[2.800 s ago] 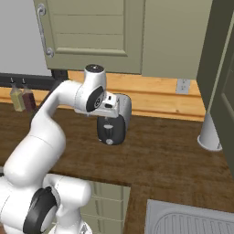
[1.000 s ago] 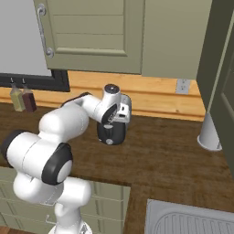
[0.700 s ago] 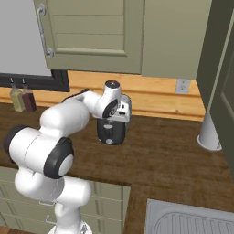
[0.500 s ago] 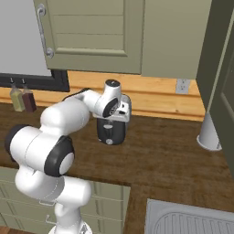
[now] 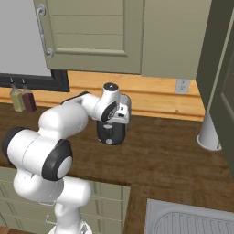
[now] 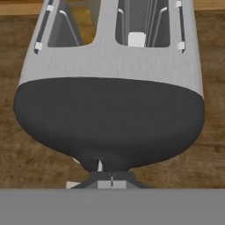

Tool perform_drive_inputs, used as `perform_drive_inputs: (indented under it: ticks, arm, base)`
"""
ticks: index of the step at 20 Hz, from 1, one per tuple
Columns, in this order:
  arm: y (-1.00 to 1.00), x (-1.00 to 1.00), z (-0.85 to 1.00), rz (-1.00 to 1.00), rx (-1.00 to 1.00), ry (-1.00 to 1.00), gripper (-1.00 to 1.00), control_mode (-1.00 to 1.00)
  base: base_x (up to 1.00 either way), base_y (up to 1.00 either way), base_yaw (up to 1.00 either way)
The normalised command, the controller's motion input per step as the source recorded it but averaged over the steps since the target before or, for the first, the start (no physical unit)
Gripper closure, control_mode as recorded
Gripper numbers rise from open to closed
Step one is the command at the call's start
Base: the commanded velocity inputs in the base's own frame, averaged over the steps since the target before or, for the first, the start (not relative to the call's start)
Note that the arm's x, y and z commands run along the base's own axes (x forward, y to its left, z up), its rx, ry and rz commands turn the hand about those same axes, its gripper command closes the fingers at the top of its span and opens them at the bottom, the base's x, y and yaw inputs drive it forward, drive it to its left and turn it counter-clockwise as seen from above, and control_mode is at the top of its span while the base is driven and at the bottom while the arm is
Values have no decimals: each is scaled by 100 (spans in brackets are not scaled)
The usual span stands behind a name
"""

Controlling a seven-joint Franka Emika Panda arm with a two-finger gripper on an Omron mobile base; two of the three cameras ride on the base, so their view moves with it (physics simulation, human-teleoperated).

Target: Start the toaster. Once the lever pops up, take the bread to the plate on the dining counter.

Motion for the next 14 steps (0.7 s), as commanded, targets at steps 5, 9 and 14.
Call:
perform_drive_inputs:
  ticks: [5,9,14]
  arm:
    - [3,0,-43,0,0,1,100,-100]
    - [4,-3,-51,0,0,1,100,-100]
    - [1,-29,-55,0,0,0,100,-100]
  base:
    - [0,0,0]
    - [0,0,0]
    - [0,0,0]
